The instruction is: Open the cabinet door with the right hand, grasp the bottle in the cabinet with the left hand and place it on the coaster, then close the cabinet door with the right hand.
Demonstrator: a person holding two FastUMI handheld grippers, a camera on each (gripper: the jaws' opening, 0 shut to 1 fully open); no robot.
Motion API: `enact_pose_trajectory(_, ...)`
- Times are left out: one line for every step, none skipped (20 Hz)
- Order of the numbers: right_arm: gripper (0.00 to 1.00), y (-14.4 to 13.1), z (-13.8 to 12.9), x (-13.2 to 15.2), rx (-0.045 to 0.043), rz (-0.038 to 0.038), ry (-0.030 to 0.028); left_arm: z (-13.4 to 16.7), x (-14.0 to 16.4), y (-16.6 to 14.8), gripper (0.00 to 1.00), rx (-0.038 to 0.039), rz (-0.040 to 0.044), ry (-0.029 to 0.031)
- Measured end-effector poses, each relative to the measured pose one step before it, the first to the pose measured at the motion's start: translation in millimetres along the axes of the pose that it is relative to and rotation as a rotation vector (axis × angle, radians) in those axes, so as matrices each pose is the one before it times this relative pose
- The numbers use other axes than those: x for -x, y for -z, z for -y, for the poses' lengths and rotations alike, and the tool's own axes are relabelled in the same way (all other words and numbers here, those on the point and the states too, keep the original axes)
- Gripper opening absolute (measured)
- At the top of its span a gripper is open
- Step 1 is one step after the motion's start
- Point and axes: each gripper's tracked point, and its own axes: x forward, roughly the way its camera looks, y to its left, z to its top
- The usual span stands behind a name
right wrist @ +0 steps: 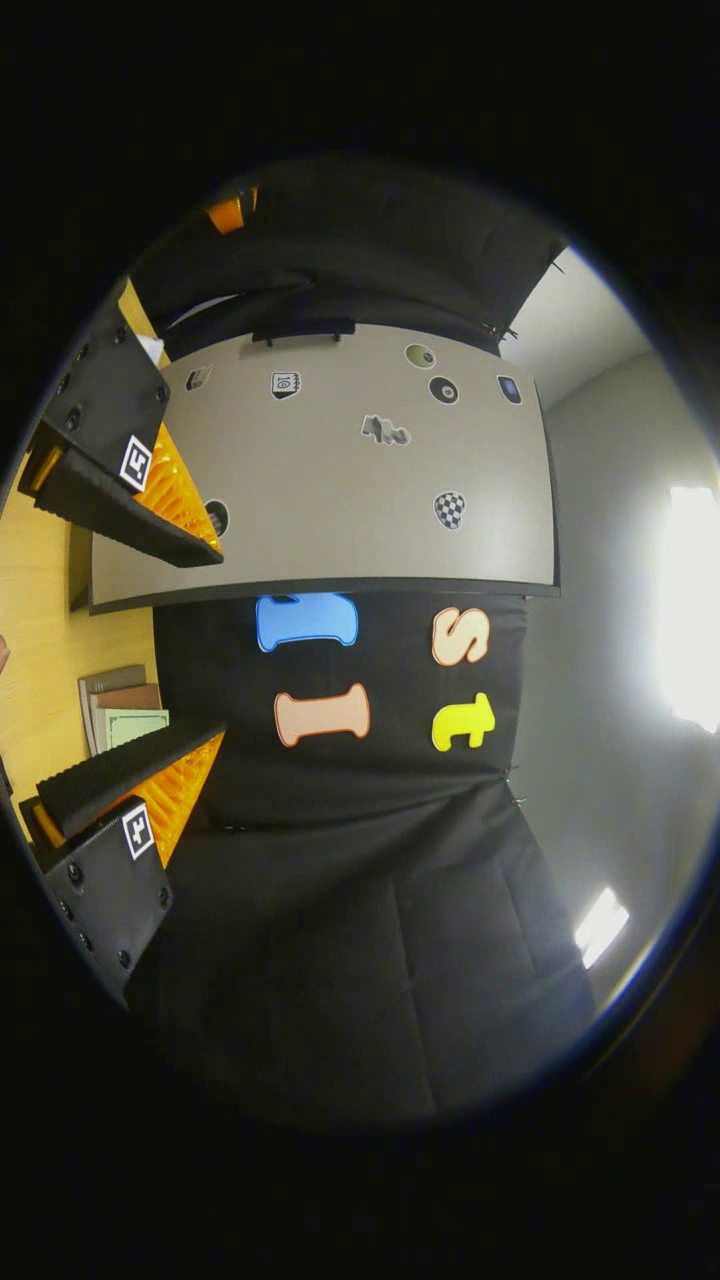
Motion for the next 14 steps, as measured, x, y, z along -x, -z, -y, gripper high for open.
enact_pose_trajectory(0.92, 0.94, 7.56, 6.27, 0.01038, 0.00199, 0.00743, 9.88, -3.14, -1.16, 0.89, -0.00560, 0.00345, 0.01294)
enact_pose_trajectory(0.97, 1.23, 6.25, 5.99, 0.01239, 0.00391, 0.00408, 9.47, -2.35, -0.52, 0.87, -0.00611, 0.00233, 0.01105)
enact_pose_trajectory(0.97, 1.58, 5.90, 5.30, 0.01237, 0.00153, 0.00336, 8.63, 1.15, 1.41, 0.87, -0.00546, 0.00218, 0.01109)
enact_pose_trajectory(0.97, 1.03, 4.55, 5.00, 0.00858, 0.00687, 0.00100, 7.30, 0.31, -0.19, 0.87, -0.00490, 0.00246, 0.00796)
enact_pose_trajectory(0.97, 0.99, 2.68, 4.17, 0.00433, 0.00721, -0.00125, 6.69, 0.52, 0.09, 0.87, -0.00294, 0.00322, 0.00672)
enact_pose_trajectory(0.97, 1.94, 1.58, 3.94, -0.00160, 0.00065, -0.00424, 6.04, 0.93, -0.22, 0.87, 0.00017, 0.00036, 0.00555)
enact_pose_trajectory(0.97, 3.22, -0.51, 3.53, -0.00289, -0.00479, -0.01050, 5.76, -0.43, 1.31, 0.89, 0.00135, -0.00229, 0.00628)
enact_pose_trajectory(0.97, 3.22, -1.63, 2.02, -0.00058, -0.00345, -0.01096, 4.48, 0.49, 0.00, 0.87, -0.00041, 0.00064, 0.00484)
enact_pose_trajectory(0.97, 1.58, 0.11, 1.84, 0.00270, -0.00245, -0.00511, 3.31, 0.96, 0.48, 0.89, -0.00381, -0.00026, 0.00115)
enact_pose_trajectory(0.97, 1.71, 0.34, 2.51, 0.00397, -0.00077, -0.00624, 1.58, 2.23, -0.19, 0.87, -0.00735, 0.00088, -0.00048)
enact_pose_trajectory(0.97, -0.37, 0.49, 1.56, 0.00188, 0.00274, -0.00210, 0.99, 2.49, -0.65, 0.87, -0.00847, 0.00161, -0.00365)
enact_pose_trajectory(0.97, 0.04, -0.85, 1.18, -0.00052, 0.00126, -0.00458, 0.95, 1.10, -1.22, 0.87, -0.00659, 0.00273, -0.00284)
enact_pose_trajectory(0.97, 0.13, -1.14, 0.46, -0.00484, 0.00079, -0.00505, 0.19, 1.99, -0.58, 0.87, -0.00417, 0.00278, -0.00192)
enact_pose_trajectory(0.97, 0.90, -0.73, 1.18, -0.00652, -0.00097, -0.00454, -0.19, 1.34, -0.24, 0.87, -0.00204, 0.00017, -0.00244)
